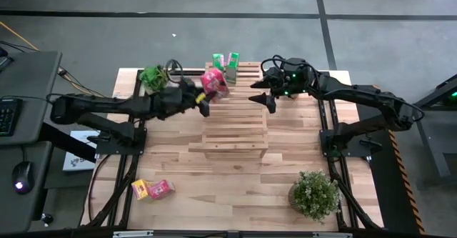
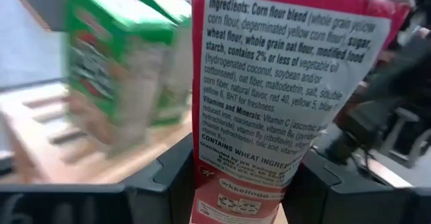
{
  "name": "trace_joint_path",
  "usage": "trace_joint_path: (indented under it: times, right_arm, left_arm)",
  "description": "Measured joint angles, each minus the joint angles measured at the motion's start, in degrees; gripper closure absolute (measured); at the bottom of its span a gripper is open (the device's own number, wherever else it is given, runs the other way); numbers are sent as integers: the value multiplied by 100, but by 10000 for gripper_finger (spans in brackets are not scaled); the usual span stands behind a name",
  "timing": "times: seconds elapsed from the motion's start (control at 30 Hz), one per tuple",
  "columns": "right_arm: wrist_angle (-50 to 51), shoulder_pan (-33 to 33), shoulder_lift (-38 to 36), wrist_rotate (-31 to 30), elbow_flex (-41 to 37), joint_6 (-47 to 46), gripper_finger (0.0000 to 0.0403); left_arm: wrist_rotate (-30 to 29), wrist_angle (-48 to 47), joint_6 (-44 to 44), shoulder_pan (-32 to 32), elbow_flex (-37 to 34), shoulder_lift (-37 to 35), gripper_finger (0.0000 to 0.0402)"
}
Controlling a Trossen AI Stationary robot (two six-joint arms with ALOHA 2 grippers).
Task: Stack cereal on shelf
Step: Put the top red cereal box on the shelf
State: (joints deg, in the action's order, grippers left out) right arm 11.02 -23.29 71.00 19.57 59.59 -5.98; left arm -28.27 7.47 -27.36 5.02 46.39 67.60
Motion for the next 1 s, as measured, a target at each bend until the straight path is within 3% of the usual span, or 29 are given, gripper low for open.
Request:
trace_joint_path:
  times: [0.2, 0.37, 0.5, 0.6, 0.77, 1.0]
  right_arm:
    - [152, -9, 0, -2, 0, 62, 126]
    - [311, -9, 0, -6, 0, 151, 126]
    - [333, -9, 0, -7, 2, 151, 126]
    - [340, -9, -2, -7, 2, 153, 126]
    - [357, -9, -2, -7, 2, 153, 126]
    - [421, -9, -4, -7, 7, 153, 126]
  left_arm:
    - [-1226, -367, -394, -882, 379, 329, 243]
    - [-2882, -1935, -826, -1421, 1457, 793, 243]
    - [-4011, -2503, -914, -1348, 2269, 1543, 243]
    - [-4204, -2514, -801, -1128, 2624, 2107, 243]
    - [-3816, -2578, -984, -937, 2824, 2590, 243]
    - [-3829, -4285, -3256, -930, 2822, 2662, 243]
